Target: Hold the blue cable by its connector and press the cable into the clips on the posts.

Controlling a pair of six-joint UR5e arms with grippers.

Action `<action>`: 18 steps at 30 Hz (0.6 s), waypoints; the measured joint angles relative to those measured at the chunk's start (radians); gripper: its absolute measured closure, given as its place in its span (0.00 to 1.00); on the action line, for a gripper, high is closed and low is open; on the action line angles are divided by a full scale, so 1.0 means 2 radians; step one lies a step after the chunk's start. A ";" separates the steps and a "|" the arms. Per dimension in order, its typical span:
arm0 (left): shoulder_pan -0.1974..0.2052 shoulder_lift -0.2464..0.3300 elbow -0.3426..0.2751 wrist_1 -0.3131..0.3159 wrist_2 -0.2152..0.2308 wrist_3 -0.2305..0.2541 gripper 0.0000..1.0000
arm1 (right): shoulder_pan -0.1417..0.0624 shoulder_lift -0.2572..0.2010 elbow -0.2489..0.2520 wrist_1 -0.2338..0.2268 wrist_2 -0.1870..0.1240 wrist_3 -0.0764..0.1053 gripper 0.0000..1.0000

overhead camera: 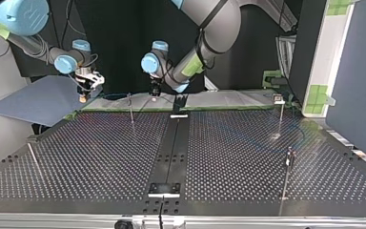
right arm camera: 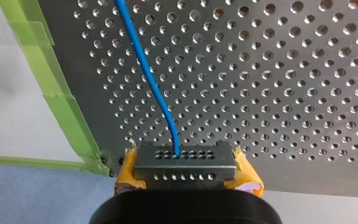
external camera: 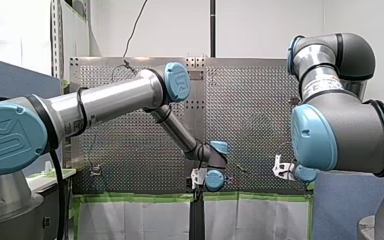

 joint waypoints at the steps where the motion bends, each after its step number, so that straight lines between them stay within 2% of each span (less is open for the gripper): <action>1: 0.002 -0.005 0.004 -0.005 0.001 -0.002 0.99 | -0.001 0.000 0.000 0.000 0.000 0.000 1.00; 6: 0.012 -0.020 0.027 -0.027 0.004 -0.003 0.99 | -0.003 0.000 -0.007 -0.002 0.001 0.000 1.00; 18: 0.029 -0.023 0.083 -0.056 0.008 -0.001 0.99 | -0.004 0.001 -0.026 -0.003 -0.001 0.002 1.00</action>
